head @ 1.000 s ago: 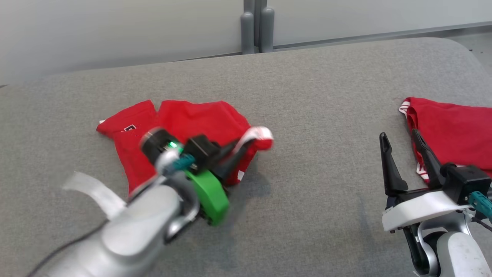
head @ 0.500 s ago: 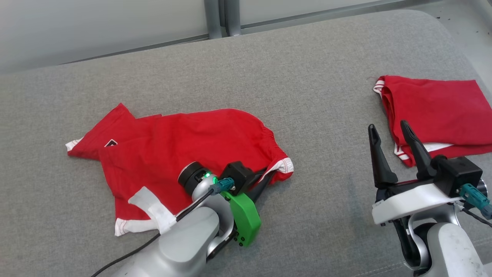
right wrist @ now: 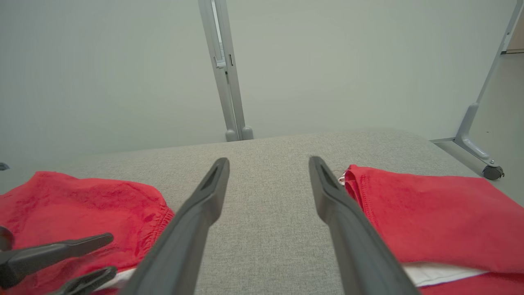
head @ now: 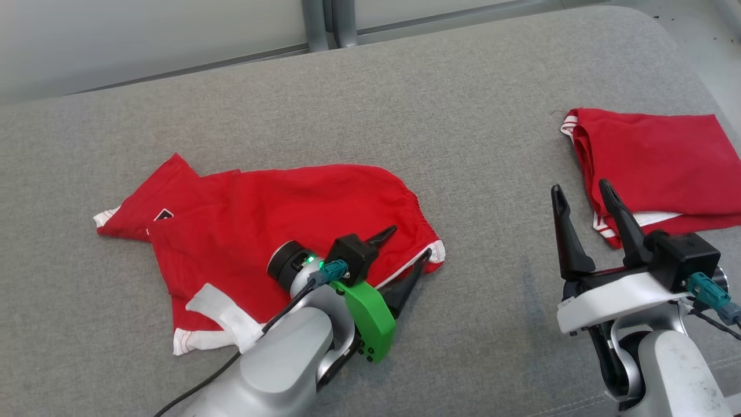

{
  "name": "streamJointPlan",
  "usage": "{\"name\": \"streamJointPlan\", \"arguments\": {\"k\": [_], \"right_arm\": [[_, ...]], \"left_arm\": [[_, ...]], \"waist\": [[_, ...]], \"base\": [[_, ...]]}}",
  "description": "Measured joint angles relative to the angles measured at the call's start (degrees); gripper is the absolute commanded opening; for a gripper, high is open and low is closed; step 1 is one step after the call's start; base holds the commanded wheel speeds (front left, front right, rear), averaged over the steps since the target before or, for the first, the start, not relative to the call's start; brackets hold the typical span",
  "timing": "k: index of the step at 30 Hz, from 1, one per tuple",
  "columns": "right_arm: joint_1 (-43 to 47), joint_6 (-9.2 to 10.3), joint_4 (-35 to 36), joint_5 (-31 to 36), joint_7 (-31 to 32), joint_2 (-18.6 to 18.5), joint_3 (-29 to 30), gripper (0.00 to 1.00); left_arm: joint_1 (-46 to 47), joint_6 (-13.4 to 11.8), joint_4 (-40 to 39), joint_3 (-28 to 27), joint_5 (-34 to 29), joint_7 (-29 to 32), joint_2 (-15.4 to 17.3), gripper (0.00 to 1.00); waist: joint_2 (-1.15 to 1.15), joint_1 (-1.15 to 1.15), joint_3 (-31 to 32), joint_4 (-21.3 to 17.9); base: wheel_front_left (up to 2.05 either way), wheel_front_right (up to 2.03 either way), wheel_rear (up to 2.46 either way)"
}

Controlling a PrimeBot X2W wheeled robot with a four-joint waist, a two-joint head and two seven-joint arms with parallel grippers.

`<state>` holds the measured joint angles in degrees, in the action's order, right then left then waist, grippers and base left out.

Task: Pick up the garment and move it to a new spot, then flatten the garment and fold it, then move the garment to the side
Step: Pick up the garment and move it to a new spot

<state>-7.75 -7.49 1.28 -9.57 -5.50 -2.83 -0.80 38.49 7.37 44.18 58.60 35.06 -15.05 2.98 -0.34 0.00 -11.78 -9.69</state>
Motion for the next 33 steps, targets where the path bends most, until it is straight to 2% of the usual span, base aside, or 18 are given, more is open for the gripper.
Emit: {"name": "streamJointPlan", "arguments": {"k": [7,11,23,33], "right_arm": [[-0.01,0.0,-0.64,-0.03,-0.48,0.02,0.04,1.0],[0.11,0.0,-1.02,-0.09,-0.77,0.0,0.46,1.0],[2.96,0.0,-2.09,0.12,-2.69,0.02,1.64,1.0],[6.07,0.0,-2.41,0.2,-3.96,0.02,1.47,1.0]], "left_arm": [[-3.25,-0.09,-6.5,-7.15,-2.43,-0.09,0.04,1.0],[-6.44,-1.04,-10.96,-12.94,-4.0,-0.09,2.11,1.0],[-19.12,-6.39,-21.11,-28.4,-6.98,-0.09,6.84,1.0],[-30.74,-9.33,-28.67,-37.56,-9.04,-0.09,8.33,1.0]], "waist": [[0.0,0.0,1.61,2.11],[0.0,0.0,2.91,3.58],[0.0,0.0,7.99,7.8],[0.0,0.0,11.31,9.89]], "base": [[0.0,0.0,0.0],[0.0,0.0,0.0],[0.0,0.0,0.0],[0.0,0.0,0.0]]}}
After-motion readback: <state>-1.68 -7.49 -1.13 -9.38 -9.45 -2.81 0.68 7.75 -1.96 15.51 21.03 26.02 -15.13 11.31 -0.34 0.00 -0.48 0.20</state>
